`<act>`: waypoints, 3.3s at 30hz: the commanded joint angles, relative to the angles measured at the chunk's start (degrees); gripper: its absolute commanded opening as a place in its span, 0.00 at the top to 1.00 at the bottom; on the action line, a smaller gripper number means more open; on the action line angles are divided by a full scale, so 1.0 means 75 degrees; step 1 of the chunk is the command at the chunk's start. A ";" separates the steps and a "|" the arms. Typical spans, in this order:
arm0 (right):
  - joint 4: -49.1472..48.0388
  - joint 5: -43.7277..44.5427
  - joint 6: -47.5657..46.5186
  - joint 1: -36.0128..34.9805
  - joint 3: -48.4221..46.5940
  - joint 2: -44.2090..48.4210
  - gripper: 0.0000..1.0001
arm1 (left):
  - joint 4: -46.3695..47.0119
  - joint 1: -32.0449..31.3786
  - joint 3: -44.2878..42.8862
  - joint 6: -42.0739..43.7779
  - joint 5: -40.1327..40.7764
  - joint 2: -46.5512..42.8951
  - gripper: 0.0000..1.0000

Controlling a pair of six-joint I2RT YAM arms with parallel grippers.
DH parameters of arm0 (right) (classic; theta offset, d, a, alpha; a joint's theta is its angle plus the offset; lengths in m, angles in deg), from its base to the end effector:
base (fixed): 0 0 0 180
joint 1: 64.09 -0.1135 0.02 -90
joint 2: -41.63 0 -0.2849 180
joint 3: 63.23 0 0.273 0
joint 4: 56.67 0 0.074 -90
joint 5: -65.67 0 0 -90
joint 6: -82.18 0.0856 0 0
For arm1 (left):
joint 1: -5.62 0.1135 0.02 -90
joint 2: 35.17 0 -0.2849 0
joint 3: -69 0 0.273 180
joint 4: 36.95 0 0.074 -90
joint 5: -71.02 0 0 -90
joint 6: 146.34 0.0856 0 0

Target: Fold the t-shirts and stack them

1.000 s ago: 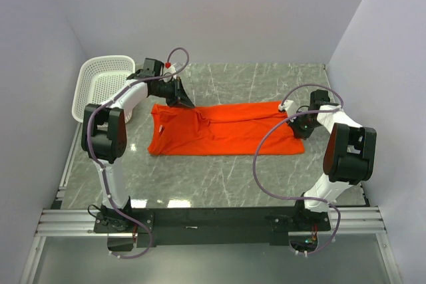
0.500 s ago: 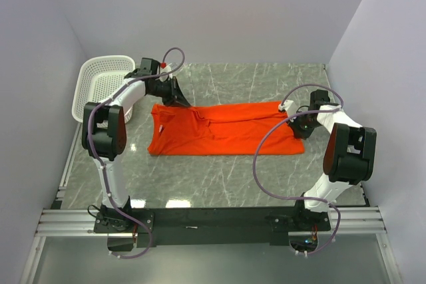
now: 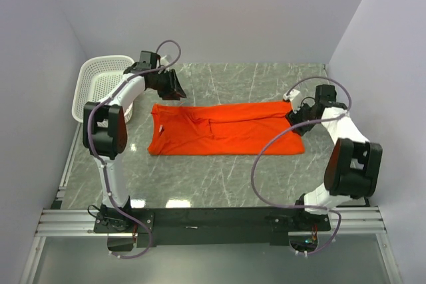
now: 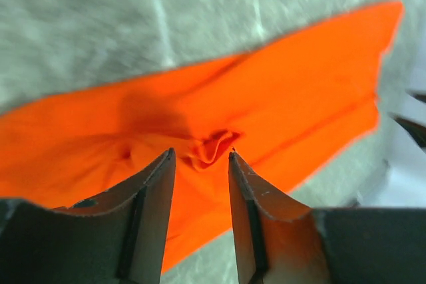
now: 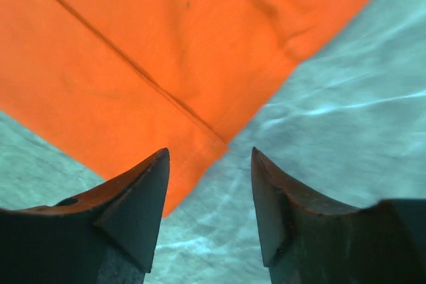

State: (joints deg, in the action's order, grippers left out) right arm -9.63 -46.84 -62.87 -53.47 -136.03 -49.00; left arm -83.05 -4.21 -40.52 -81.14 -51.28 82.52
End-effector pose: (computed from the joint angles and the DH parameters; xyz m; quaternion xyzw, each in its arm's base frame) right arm 0.3481 -0.0319 0.1762 -0.4012 0.8702 0.0444 0.2826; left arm 0.4928 -0.1318 0.2082 -0.0345 0.9175 -0.3404 0.2025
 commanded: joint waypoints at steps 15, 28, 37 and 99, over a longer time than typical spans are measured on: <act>-0.1287 -0.0728 0.4066 -0.5551 -0.3503 -0.2663 0.40 | 0.2171 0.0712 0.5769 -0.1357 0.2819 -0.8680 0.01; -0.1041 0.0211 0.5992 -0.5798 -0.5229 -0.4545 0.45 | 0.1068 0.0806 0.8233 -0.2553 0.1998 -1.1449 0.01; -0.0912 -0.0210 0.6039 -0.5809 -0.5323 -0.4802 0.55 | 0.1103 0.0806 0.8397 -0.2647 0.1857 -1.1473 0.01; 0.0519 -0.1478 -0.0100 -0.5317 0.0370 0.0822 0.33 | 0.2451 0.0747 0.8608 -0.3773 0.4798 -0.6118 0.70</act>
State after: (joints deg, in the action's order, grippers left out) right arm -6.54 -57.98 -56.99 -93.10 -136.00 -45.81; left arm -62.49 1.41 25.95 -112.50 -19.39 38.24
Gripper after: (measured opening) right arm 0.670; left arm 0.301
